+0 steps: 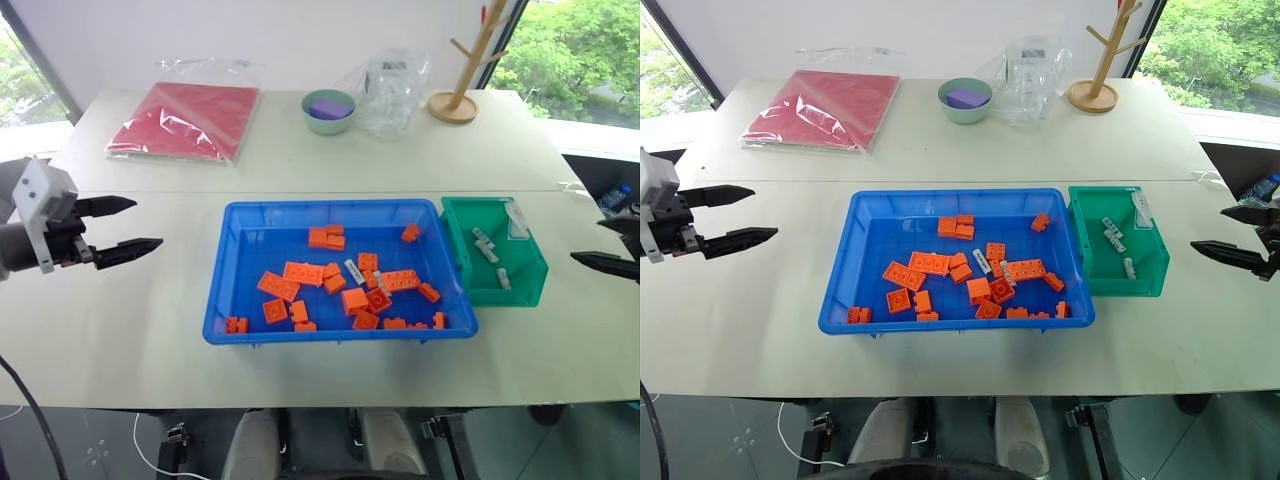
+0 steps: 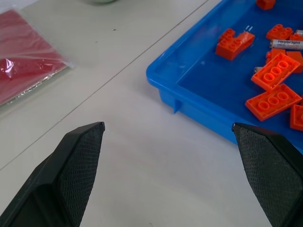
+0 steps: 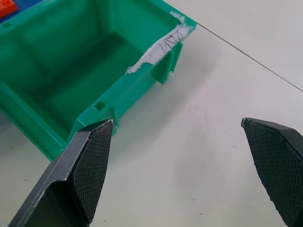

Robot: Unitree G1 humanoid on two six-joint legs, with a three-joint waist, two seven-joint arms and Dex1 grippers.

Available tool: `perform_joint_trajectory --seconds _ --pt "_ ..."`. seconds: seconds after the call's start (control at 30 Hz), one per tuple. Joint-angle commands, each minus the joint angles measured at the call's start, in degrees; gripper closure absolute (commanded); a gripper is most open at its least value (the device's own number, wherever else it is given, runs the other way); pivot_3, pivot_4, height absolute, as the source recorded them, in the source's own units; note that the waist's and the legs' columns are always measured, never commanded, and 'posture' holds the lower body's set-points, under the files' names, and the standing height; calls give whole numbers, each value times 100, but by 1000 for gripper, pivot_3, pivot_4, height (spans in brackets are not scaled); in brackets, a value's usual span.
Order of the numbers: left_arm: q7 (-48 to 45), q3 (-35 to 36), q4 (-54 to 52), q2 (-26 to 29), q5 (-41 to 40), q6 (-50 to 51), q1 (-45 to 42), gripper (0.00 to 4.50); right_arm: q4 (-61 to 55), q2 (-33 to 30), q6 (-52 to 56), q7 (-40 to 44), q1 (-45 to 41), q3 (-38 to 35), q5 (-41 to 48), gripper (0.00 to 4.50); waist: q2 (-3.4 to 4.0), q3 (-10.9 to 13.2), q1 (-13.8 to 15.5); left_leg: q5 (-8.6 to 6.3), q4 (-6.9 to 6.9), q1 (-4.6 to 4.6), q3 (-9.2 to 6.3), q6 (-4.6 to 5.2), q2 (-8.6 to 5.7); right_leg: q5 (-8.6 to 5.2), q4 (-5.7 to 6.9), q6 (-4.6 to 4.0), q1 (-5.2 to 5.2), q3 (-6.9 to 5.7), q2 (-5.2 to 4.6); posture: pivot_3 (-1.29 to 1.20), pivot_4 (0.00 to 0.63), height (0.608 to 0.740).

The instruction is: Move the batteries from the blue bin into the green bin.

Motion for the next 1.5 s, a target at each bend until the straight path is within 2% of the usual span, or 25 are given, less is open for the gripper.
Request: perform_joint_trajectory --seconds 0.03,0.23,0.33,0.5,0.7,0.93,1.13,1.5 --pt "39 166 -470 -6 -263 157 -59 0 140 -22 -161 -1 -376 54 -103 46 0 0 -6 0 1 0 0 0 -1 0 1 0 0 2 0 0 150 736" --pt "45 105 -1429 -111 -684 594 240 0 -560 107 425 407 -950 263 117 46 7 4 -9 0 2 2 -5 0 -1 1 14 2 -5 9 1 0 150 736" --pt "-1 -108 -2025 -181 -959 810 298 0 -1866 473 1056 518 -1231 619 373 46 7 4 -26 0 5 7 -7 -1 0 0 30 2 -6 9 4 0 150 736" --pt "-13 -500 -2451 -263 -1039 877 242 0 -3619 1430 2109 23 -1765 1420 428 46 8 5 -30 3 13 11 -19 -5 -1 1 52 3 -8 9 11 0 150 736" --pt "-73 -1088 -2445 -354 -916 810 116 0 -4994 3064 3412 -1005 -2220 2697 296 46 7 4 13 4 12 1 -20 -5 -1 1 55 2 -16 5 13 0 150 736" --pt "-36 -1310 -2349 -433 -802 738 -120 0 -5016 4390 3759 -1843 -2161 3649 -75 46 -7 -2 38 5 22 -15 -19 -5 -18 1 51 2 -12 -5 0 0 150 736" --pt "3 -1306 -2337 -432 -784 750 -184 0 -4696 4564 3352 -2024 -2057 4164 -585 46 -7 -2 24 5 22 -14 -23 -5 -16 1 53 2 -12 -8 5 0 150 736" --pt "49 -1388 -2302 -505 -681 743 -336 0 -3757 4609 2345 -2056 -1854 4392 -1296 46 -7 -2 11 5 20 -11 -22 -5 -15 4 53 7 -11 -8 10 0 150 736"
